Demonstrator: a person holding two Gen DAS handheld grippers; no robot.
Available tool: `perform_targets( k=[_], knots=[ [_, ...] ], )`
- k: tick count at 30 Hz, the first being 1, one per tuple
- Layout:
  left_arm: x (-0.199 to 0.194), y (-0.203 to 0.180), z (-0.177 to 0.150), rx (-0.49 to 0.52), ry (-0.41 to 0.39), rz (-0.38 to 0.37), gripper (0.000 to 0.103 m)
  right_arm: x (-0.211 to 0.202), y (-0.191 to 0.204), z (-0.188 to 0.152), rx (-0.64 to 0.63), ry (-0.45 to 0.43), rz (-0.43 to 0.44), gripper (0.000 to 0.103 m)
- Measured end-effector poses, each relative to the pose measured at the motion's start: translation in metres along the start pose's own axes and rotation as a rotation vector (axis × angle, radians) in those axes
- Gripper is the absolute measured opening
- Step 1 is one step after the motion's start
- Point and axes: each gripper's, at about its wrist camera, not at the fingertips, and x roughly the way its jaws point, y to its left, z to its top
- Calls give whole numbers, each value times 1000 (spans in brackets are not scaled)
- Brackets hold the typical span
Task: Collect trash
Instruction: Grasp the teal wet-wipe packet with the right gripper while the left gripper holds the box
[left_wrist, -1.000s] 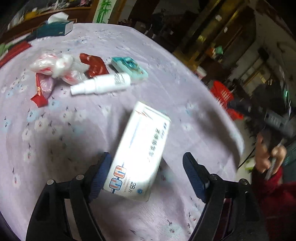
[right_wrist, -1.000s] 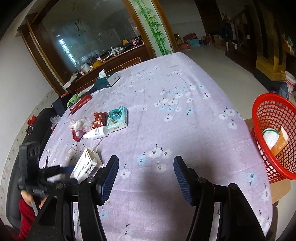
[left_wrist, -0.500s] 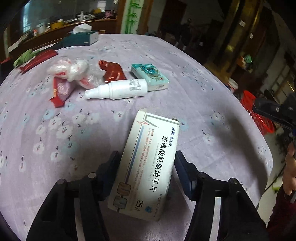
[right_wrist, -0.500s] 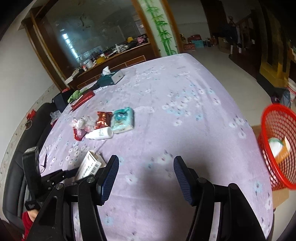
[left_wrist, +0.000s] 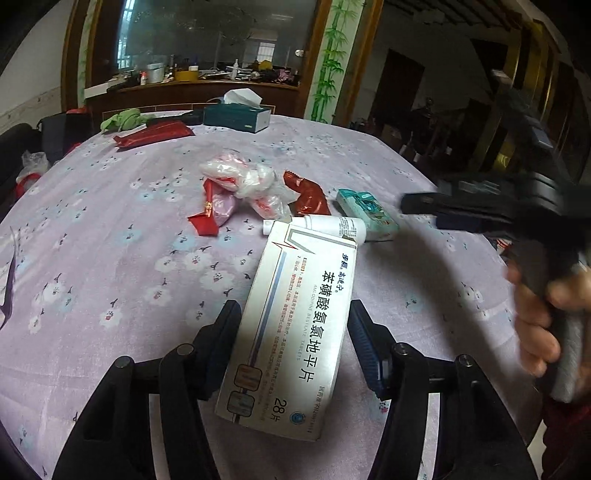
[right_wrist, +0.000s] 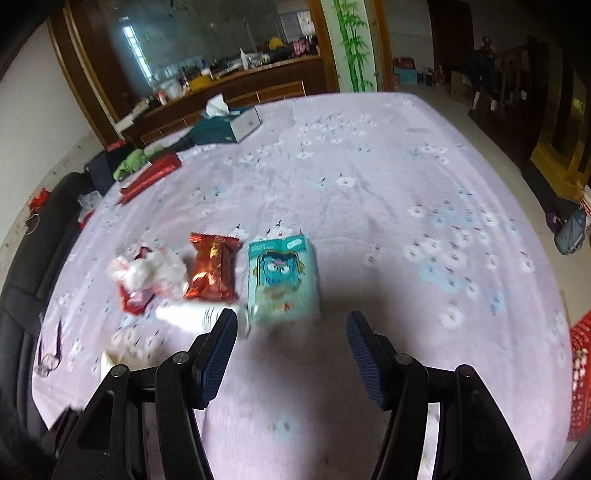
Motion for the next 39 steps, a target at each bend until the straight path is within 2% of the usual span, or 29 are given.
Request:
perform_targets(
  k=[6, 15, 16, 17, 18, 20, 23, 26, 34, 39],
  knots=[
    [-1, 2, -1, -5, 0, -11, 58, 36, 5, 19, -4, 52, -48, 65],
    [1, 2, -2, -7, 4, -17, 58, 65, 16, 20, -31, 108, -53, 65],
    [1, 2, -2, -9, 2, -15, 58, 64, 16, 19, -39, 99, -57, 62],
    [1, 2, -2, -11, 1, -13, 58, 63, 16, 18, -45, 97, -71, 52],
    [1, 3, -2, -13, 2, -12, 58, 61, 14, 17, -41, 92, -72, 52],
    [1, 2, -2, -13, 4, -9, 58, 53, 9, 15, -20, 75, -44, 42],
    [1, 1, -3, -12, 4, -6, 58, 34, 4, 4, -9, 34, -31, 36],
    [1, 1, -3, -13, 4, 0, 58, 10, 4, -16, -10, -22, -8, 35],
    [-4, -1, -5, -10, -14, 30, 58, -43, 8, -72, -54, -171, -43, 35],
    [-6, -7, -7, 17, -28, 56, 58, -52, 7, -84, -58, -217, -69, 35]
  ],
)
